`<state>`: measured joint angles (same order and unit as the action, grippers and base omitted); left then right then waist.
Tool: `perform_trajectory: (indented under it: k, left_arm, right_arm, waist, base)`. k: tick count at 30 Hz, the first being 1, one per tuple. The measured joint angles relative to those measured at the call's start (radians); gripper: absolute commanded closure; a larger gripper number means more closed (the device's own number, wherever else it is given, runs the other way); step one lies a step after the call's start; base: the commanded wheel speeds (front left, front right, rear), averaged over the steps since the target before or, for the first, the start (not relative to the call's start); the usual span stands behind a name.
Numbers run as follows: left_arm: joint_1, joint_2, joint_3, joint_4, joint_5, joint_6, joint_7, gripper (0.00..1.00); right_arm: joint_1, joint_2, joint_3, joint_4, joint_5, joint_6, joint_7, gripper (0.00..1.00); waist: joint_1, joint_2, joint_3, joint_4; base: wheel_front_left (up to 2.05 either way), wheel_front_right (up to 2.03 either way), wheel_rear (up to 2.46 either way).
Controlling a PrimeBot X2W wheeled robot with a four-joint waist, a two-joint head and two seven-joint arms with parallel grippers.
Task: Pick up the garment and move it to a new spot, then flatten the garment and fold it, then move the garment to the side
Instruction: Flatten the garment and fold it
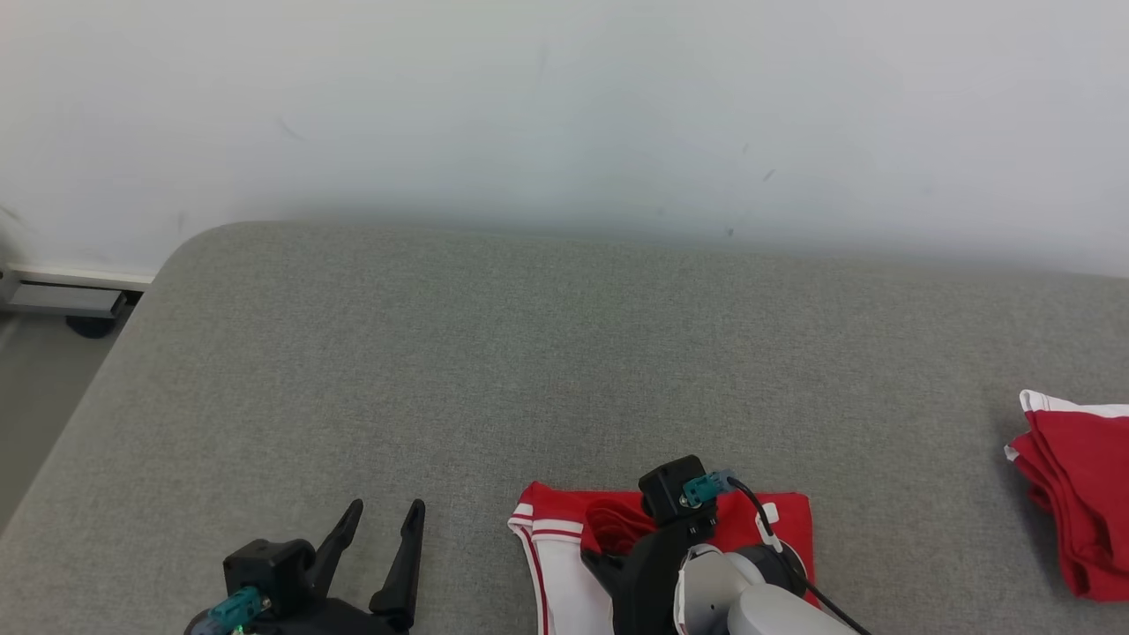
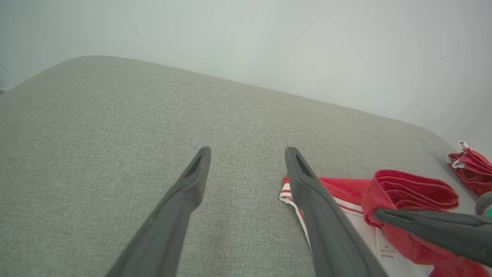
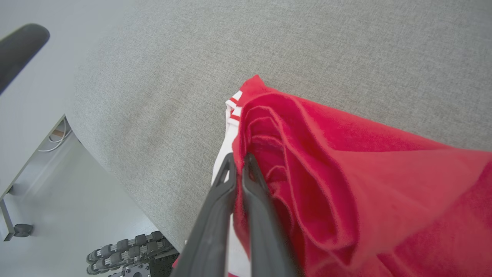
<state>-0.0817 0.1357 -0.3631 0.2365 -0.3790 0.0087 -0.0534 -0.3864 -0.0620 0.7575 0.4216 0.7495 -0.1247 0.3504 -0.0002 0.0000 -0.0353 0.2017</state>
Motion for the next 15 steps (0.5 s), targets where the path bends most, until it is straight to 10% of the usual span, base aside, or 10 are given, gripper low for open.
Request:
perform_trajectory:
  k: [7, 8, 9, 15]
  left_arm:
    - [-0.007, 0.006, 0.007, 0.002, 0.0, 0.001, 0.0, 0.0]
    - [-0.006, 0.006, 0.008, 0.002, 0.0, 0.001, 0.0, 0.0]
    - [-0.006, 0.006, 0.007, 0.002, 0.0, 0.001, 0.0, 0.0]
    - [-0.006, 0.005, 0.007, 0.004, 0.0, 0.001, 0.0, 0.0]
  right_arm:
    - [-0.018, 0.0, 0.049, 0.04, 0.057, 0.0, -0.02, 1.0]
    - [-0.019, 0.0, 0.054, 0.046, 0.063, 0.0, -0.025, 0.29]
    - [-0.022, 0.0, 0.059, 0.051, 0.072, 0.0, -0.026, 0.0]
    - [-0.06, 0.001, 0.091, 0.061, 0.117, 0.0, -0.052, 0.0]
  waist:
    - [0.0, 0.0, 0.002, 0.02]
    - [0.0, 0.0, 0.002, 0.02]
    - [0.0, 0.0, 0.001, 0.021]
    - [0.0, 0.0, -0.001, 0.025]
  base:
    - [0.0, 0.0, 0.0]
    - [0.0, 0.0, 0.0]
    - [0.0, 0.0, 0.0]
    - [0.0, 0.0, 0.0]
